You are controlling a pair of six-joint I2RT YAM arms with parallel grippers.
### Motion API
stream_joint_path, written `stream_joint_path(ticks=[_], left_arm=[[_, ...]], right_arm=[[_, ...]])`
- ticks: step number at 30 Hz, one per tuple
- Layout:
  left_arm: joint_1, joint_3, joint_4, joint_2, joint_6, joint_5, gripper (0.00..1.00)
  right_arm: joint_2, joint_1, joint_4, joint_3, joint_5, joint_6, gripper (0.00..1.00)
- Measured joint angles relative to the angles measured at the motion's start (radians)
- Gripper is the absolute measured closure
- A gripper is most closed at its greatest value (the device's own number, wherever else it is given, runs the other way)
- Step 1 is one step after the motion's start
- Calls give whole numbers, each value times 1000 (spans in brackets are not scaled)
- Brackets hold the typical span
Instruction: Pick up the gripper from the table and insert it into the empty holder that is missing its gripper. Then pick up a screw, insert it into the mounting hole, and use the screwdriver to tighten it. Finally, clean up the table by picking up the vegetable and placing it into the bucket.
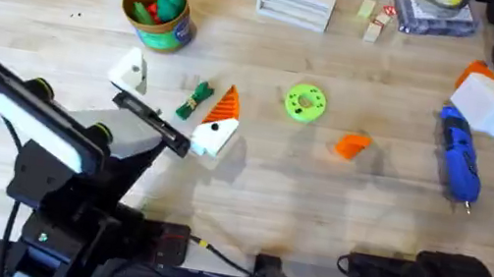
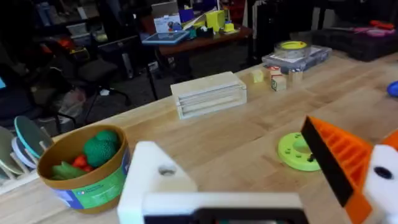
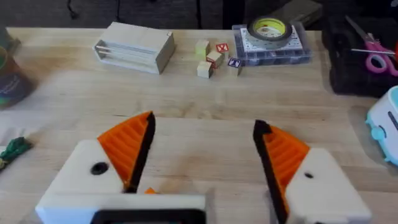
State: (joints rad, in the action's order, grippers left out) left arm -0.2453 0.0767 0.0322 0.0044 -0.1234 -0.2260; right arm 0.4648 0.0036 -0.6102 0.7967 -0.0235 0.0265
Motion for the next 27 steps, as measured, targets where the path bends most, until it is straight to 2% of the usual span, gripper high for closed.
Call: stream_joint_path(ticks=[4,14,17,18,22,27], left_arm=[[14,-57,-59,0,0,-28,8],[19,-71,-22,1,0,-82,8],[42,-71,21,2,2,-140,8],[73,-71,19,1,4,-191,8],[112,-71,19,1,4,-221,8],[119,-71,19,1,5,-233,8]], right_arm=[[0,0,0,0,0,0,9],[0,0,0,0,0,0,9],[0,0,0,0,0,0,9],[0,0,0,0,0,0,9],[0,0,0,0,0,0,9],[0,0,0,0,0,0,9]])
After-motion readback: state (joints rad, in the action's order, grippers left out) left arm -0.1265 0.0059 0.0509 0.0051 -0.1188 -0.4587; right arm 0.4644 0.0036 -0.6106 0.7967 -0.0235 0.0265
